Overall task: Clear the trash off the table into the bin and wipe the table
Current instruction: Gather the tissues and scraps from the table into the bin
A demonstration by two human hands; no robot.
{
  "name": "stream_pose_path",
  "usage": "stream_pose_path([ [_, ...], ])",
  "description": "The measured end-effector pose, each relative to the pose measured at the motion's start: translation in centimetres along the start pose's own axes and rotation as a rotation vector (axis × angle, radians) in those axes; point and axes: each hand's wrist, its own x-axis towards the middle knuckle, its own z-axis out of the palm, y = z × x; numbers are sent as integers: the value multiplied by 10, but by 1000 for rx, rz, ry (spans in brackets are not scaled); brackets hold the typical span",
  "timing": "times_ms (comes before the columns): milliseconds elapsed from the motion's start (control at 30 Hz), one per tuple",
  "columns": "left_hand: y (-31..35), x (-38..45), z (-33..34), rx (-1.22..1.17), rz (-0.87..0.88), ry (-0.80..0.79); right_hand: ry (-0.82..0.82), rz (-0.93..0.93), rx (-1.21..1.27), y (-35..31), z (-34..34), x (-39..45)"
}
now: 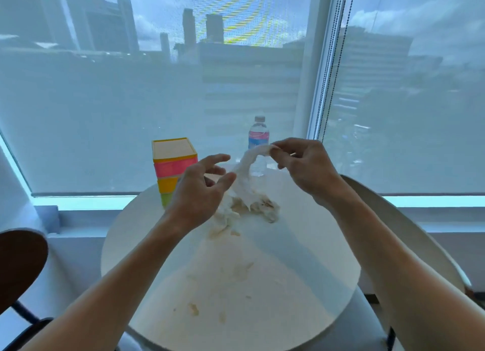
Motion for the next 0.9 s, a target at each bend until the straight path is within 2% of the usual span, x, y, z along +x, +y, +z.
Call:
stream_pose_path([
  [167,13,3,1,-345,-138,-158,110,-25,179,-17,5,0],
  [267,25,5,-2,-615,-256,-209,89,-55,120,-14,25,-3],
  [333,28,5,-7,-701,-269,-216,26,-79,5,-8,41,-7],
  [433,22,3,-16,-595,-199,-166,-153,-146,-191,-4,59,-14],
  [567,0,0,-33,-466,-218,1,-310,-83,-175,6,71,-19],
  [733,-16,-8,-50,-449,-323,52,-607,-102,-687,29,90,-38],
  [800,-19,-12,-52,-430,-336,40,-643,-142,-718,32,96,-42],
  [900,-19,-17,-53,-401,-347,30,-605,-178,-680,37,98,-39],
])
